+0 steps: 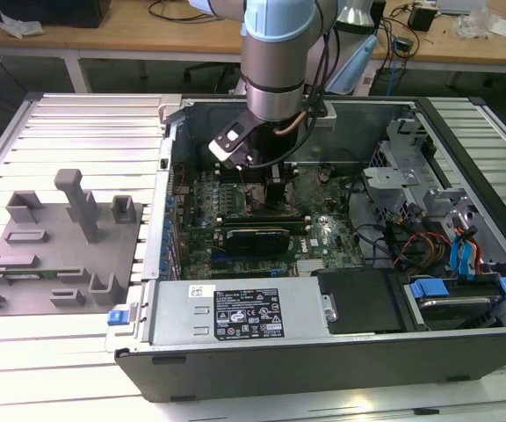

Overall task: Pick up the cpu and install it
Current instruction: 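Place the cpu into insertion slot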

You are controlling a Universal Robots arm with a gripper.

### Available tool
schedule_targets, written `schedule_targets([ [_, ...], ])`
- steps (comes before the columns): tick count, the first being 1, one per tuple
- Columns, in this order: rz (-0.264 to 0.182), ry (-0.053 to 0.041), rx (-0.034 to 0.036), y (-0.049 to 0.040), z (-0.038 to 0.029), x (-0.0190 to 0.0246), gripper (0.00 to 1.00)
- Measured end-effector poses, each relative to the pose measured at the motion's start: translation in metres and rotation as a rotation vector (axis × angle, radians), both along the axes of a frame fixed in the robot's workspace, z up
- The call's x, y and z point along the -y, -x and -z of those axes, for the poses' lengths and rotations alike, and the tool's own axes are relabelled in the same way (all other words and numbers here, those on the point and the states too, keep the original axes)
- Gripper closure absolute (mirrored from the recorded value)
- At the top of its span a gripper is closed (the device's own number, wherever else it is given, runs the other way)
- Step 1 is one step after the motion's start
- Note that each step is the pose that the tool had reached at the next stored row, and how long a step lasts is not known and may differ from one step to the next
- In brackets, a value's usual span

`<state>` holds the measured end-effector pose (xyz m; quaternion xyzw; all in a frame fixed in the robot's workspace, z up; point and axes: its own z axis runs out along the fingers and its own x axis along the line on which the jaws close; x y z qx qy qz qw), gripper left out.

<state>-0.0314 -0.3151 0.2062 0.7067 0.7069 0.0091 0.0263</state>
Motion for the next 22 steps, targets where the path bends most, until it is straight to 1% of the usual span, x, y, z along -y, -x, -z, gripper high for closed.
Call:
schedule_targets([
  [4,0.003,-0.0001,0.0000,0.0000,0.0005,0.0000,0.45],
  [7,0.003,0.0000,-0.0001,0.0000,0.0041,0.0000,0.45],
  [10,0.003,0.0002,-0.0002,0.0000,0.0050,0.0000,0.45],
  [17,-0.004,-0.0001,0.0000,-0.0007,0.0067,-0.0020,0.45],
  [20,-0.004,-0.0044,-0.0001,-0.0006,0.0079,-0.0024,0.45],
  [22,-0.004,-0.0054,-0.0001,-0.0007,0.0091,-0.0027,0.45],
])
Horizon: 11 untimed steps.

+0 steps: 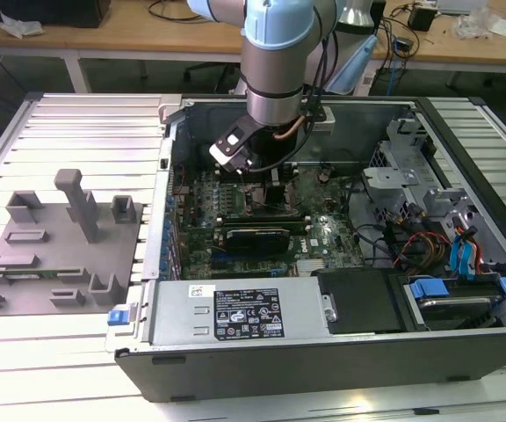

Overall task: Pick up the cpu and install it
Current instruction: 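Place the cpu into insertion slot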

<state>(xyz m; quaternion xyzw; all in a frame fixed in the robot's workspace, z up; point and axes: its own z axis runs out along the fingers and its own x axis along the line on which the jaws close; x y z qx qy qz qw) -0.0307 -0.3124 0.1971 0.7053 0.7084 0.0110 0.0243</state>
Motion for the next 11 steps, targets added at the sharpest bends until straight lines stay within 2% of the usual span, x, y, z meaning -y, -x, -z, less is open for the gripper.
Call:
schedule_targets([
  [11,0.001,-0.0002,-0.0001,-0.0010,0.0016,-0.0009,0.45],
])
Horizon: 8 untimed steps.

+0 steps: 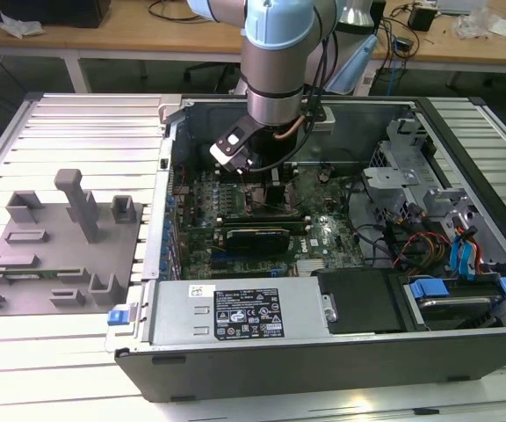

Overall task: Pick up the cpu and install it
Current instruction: 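Place the cpu into insertion slot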

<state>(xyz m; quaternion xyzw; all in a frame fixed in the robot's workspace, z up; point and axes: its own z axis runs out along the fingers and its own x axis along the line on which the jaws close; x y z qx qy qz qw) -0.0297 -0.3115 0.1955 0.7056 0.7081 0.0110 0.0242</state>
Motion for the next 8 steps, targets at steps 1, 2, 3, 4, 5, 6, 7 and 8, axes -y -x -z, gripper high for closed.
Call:
schedule_targets([
  [1,0.001,0.0000,-0.0001,-0.0002,0.0001,0.0000,0.45],
  [2,0.004,-0.0001,0.0001,-0.0004,0.0006,0.0000,0.45],
  [3,0.005,-0.0001,0.0001,-0.0004,0.0007,0.0001,0.45],
  [4,0.006,-0.0001,0.0001,-0.0004,0.0008,0.0001,0.45],
  [5,0.006,-0.0002,0.0002,-0.0004,0.0010,0.0002,0.45],
  [6,0.007,-0.0002,0.0001,-0.0004,0.0009,0.0004,0.45],
  [7,0.007,0.0001,0.0000,-0.0004,0.0010,0.0005,0.45],
  [8,0.007,-0.0001,0.0001,-0.0004,0.0011,0.0005,0.45],
])
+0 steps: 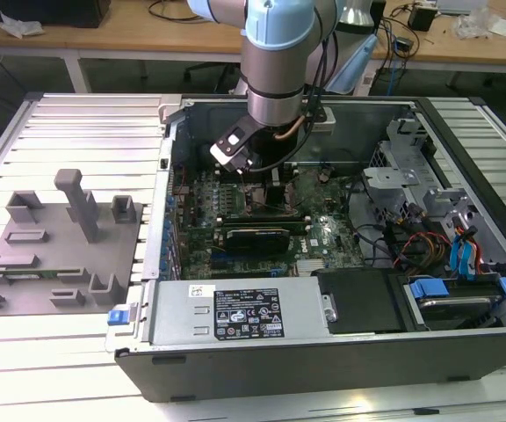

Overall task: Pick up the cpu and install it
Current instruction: 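Place the cpu into insertion slot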

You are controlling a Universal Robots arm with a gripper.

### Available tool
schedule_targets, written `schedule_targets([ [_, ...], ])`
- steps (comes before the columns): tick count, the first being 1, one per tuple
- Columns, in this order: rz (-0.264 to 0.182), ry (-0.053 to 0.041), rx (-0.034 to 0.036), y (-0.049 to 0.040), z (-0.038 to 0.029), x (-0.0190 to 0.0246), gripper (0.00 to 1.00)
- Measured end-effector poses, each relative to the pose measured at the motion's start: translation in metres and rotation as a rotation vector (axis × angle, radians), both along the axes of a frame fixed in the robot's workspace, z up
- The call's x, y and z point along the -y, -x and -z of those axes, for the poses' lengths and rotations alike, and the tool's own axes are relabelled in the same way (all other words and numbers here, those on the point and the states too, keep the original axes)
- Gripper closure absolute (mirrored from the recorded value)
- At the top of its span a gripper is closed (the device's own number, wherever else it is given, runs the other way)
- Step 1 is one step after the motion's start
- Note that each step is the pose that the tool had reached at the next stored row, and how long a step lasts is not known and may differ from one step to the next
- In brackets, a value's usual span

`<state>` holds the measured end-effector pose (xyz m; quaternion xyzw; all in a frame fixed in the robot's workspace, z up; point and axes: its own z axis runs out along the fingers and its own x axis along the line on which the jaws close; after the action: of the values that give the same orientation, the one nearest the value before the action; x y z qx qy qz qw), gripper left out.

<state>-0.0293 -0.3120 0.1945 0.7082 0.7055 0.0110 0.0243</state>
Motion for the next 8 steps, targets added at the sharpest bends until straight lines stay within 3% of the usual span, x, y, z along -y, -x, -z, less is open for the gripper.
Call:
schedule_targets([
  [8,0.000,-0.0001,0.0001,0.0000,0.0000,0.0015,0.45],
])
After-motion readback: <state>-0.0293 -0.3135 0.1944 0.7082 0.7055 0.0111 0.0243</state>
